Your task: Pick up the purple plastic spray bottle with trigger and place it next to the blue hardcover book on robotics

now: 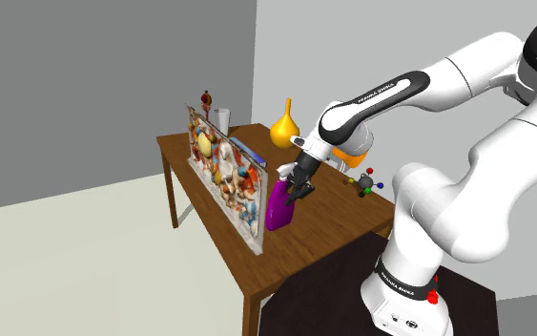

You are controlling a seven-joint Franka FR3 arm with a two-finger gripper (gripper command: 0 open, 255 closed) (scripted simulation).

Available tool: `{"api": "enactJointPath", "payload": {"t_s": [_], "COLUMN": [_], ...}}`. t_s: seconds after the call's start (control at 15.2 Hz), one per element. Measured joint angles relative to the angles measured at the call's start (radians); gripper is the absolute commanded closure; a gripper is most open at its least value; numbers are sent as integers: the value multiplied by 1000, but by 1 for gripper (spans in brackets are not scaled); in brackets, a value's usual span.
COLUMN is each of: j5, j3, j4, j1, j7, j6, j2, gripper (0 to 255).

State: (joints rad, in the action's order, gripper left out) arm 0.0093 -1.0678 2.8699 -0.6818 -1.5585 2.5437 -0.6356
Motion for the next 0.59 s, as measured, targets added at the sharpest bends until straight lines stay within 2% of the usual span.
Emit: {"api": "enactJointPath", "payload": {"t_s": [0.59], "j5": [-30], "j3": [143], "j4": [-41], "j1": [107], "j7": [95], "j6": [-151], "j2": [-97], "gripper": [255]}}
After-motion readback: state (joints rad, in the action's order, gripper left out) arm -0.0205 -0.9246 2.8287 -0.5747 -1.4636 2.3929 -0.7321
